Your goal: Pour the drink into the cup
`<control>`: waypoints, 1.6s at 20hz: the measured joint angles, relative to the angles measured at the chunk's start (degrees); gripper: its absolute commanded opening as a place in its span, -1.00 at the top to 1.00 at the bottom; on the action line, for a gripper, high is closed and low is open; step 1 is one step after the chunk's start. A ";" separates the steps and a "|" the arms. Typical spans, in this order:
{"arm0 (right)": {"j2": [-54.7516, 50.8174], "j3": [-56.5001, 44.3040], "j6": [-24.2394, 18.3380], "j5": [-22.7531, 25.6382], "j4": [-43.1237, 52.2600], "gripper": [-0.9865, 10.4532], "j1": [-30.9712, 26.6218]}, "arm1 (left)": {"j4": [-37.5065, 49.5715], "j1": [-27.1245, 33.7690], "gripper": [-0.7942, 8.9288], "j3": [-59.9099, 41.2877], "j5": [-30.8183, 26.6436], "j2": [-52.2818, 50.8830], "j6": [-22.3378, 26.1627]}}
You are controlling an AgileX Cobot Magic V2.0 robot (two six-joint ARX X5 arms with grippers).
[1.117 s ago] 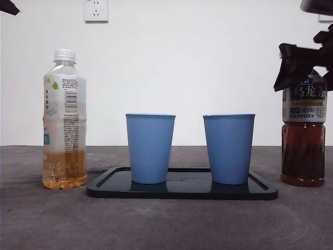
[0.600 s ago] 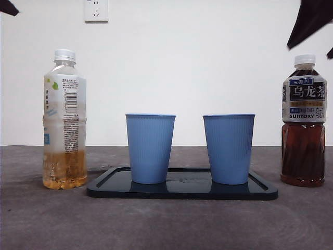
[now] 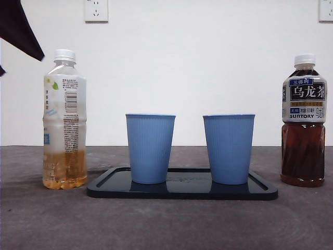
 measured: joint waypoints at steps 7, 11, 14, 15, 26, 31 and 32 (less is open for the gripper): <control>-2.91 0.00 0.31 0.00 -2.27 0.07 0.00 | 15.45 -0.11 -0.06 -6.67 -0.24 6.23 -0.13; -2.91 0.00 0.48 0.00 -2.58 0.07 0.00 | 24.28 -0.11 -0.15 -6.67 -2.16 12.68 -0.66; -2.91 0.00 1.36 0.00 -2.64 0.07 0.00 | 28.30 -0.11 -0.19 -6.67 -3.21 16.20 -1.29; -2.91 0.00 1.57 0.00 -2.67 0.07 0.00 | 29.59 -0.11 -0.19 -6.67 -3.21 17.16 -1.31; -2.91 0.00 2.19 0.28 -2.71 0.07 0.00 | 41.31 -0.11 0.13 -6.67 -3.23 26.82 -1.51; -2.91 0.00 2.19 0.42 -2.71 0.07 0.00 | 43.06 -0.11 0.45 -6.73 -3.54 27.39 -2.62; -2.91 0.00 2.19 0.42 -2.73 0.07 0.00 | 43.25 -0.11 0.46 -6.82 -3.54 27.39 -2.69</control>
